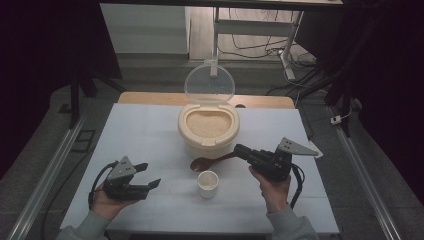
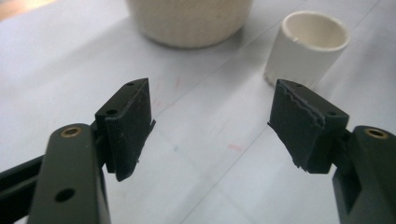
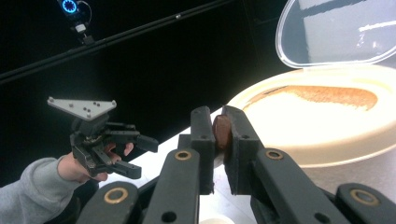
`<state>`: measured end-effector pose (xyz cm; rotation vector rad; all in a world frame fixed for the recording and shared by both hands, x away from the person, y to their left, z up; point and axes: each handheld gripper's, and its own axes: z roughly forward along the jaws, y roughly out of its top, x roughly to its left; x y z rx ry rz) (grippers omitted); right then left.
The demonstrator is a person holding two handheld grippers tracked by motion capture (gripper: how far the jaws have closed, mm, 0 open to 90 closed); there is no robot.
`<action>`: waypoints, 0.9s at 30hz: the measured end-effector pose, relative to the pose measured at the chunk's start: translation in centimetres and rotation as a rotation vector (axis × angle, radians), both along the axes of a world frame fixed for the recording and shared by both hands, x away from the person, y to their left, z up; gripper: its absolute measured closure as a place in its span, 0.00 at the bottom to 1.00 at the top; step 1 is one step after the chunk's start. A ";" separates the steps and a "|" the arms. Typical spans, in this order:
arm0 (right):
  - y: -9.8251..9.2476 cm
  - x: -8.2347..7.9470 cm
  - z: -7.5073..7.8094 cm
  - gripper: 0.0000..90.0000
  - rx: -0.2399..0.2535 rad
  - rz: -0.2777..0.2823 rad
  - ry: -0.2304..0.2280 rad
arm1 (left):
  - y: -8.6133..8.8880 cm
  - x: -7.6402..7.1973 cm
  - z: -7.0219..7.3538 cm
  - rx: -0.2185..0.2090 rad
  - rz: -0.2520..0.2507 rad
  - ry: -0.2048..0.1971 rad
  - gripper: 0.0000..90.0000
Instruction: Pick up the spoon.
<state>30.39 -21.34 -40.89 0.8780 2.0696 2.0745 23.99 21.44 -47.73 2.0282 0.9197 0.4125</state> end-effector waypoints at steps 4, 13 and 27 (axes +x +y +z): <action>-0.6 0.0 0.3 0.92 0.005 -0.014 -0.010 | 0.8 -0.2 -0.5 -0.006 0.018 0.004 0.31; -1.8 0.1 1.0 0.92 0.025 -0.039 -0.034 | 1.2 -0.2 -1.1 -0.005 0.023 0.019 0.30; -2.9 0.2 2.6 0.92 0.068 -0.085 -0.084 | 0.9 0.3 -1.8 0.014 0.027 0.054 0.25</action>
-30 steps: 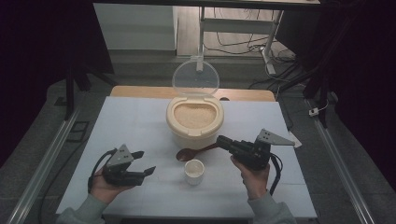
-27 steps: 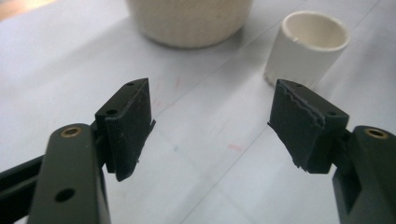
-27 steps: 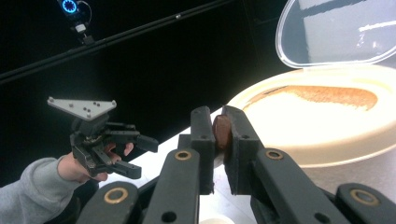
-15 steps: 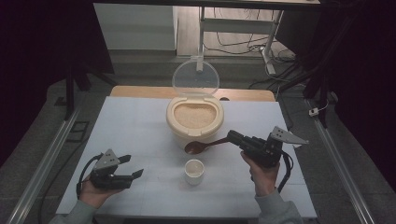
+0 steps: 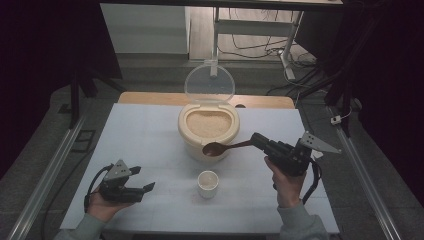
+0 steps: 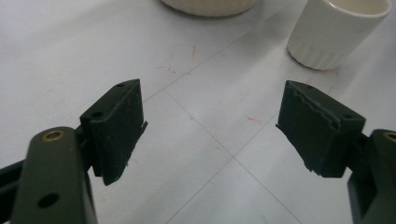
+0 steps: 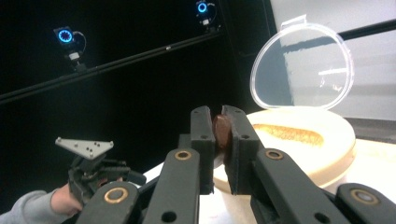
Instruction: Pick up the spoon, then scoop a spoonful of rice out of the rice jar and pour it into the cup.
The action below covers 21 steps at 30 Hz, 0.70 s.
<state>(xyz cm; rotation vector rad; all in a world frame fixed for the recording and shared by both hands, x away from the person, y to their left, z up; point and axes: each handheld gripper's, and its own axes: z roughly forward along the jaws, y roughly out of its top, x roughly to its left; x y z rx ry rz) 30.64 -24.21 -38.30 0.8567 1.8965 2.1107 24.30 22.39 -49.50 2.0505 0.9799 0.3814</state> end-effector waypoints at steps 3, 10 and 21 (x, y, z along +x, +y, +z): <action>0.0 0.1 0.3 0.92 0.005 -0.002 -0.007 | 0.0 0.0 0.0 0.002 -0.001 0.001 0.25; -0.1 0.4 0.8 0.92 0.019 -0.014 -0.023 | 0.3 0.0 0.1 -0.003 0.007 -0.001 0.25; -0.3 1.4 1.8 0.92 0.032 -0.051 -0.043 | 0.2 0.2 0.2 -0.002 0.003 -0.001 0.24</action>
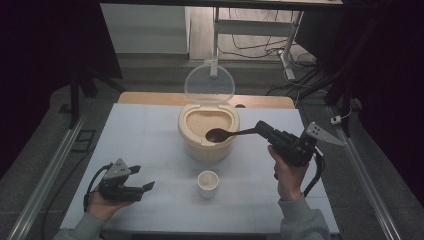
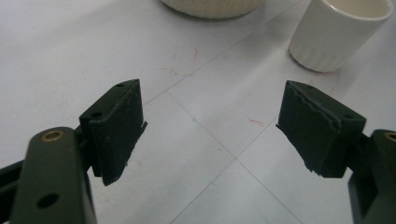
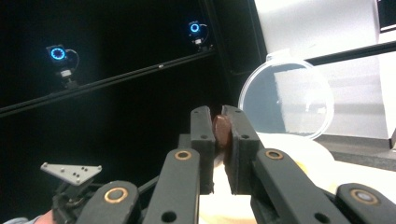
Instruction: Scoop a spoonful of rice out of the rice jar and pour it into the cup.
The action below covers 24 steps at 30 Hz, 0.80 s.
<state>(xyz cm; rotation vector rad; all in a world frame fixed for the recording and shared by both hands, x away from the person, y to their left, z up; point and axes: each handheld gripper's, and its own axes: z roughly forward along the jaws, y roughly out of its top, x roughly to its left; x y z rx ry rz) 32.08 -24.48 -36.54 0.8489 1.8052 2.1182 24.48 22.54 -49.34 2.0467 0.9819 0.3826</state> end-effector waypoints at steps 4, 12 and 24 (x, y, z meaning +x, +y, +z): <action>0.1 0.6 0.3 0.92 -0.002 -0.015 -0.001 | 0.0 0.0 -0.1 0.003 -0.002 0.004 0.25; 0.4 2.2 1.0 0.92 -0.020 -0.068 -0.008 | -0.1 0.0 0.0 0.004 -0.005 0.004 0.25; 1.6 3.9 2.7 0.92 -0.130 -0.177 -0.047 | 0.0 0.0 -0.1 0.007 -0.006 0.008 0.25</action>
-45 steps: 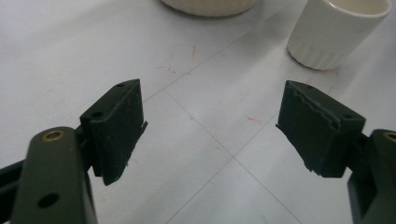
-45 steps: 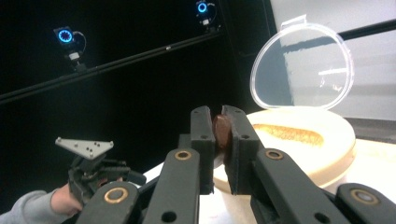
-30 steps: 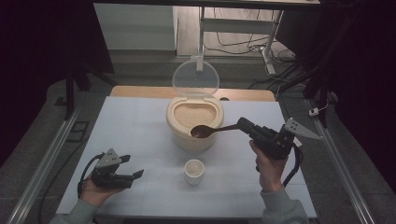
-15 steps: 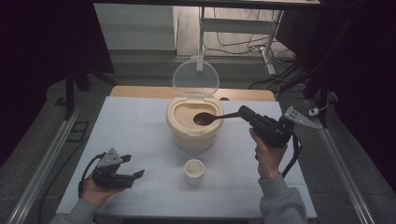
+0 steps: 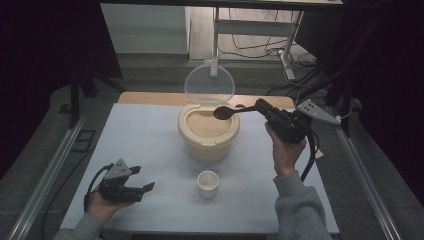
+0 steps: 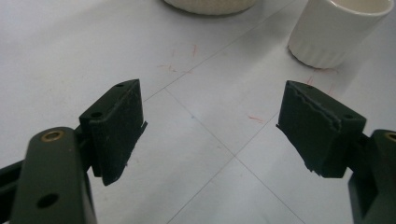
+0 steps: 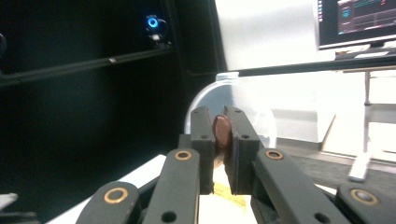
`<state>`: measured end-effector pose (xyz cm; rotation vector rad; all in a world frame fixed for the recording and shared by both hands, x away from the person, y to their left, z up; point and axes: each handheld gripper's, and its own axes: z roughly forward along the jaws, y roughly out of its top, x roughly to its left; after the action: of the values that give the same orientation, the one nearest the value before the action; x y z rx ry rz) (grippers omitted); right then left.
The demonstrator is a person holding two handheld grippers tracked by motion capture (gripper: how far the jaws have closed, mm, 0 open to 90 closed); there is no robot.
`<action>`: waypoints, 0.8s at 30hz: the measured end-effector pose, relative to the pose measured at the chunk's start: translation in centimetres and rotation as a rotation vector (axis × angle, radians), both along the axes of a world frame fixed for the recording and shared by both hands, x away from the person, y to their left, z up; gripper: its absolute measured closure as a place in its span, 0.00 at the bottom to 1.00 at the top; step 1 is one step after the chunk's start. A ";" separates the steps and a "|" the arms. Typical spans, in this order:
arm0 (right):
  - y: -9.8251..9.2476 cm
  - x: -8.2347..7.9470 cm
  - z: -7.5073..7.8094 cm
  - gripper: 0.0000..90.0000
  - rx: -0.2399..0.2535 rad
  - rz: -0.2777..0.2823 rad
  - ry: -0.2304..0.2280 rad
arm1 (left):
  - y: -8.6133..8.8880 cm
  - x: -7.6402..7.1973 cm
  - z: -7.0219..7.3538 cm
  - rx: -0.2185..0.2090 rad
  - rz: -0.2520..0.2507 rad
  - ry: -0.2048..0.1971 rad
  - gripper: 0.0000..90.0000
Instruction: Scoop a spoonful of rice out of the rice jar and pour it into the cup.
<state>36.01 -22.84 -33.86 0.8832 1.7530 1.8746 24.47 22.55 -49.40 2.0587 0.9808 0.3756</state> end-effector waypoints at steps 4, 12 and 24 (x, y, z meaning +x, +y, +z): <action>0.2 0.3 0.1 0.92 -0.038 -0.027 -0.009 | 0.0 0.0 0.0 -0.001 0.000 0.002 0.25; 0.5 1.2 -0.1 0.92 -0.098 -0.070 -0.003 | 0.0 0.1 -0.1 0.000 0.001 0.007 0.25; 1.6 1.9 -0.6 0.92 -0.169 -0.087 0.005 | 0.0 0.0 -0.1 0.003 0.001 0.007 0.24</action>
<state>37.89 -21.25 -34.46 0.8846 1.8150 1.6440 24.52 22.54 -49.51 2.0641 0.9856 0.3709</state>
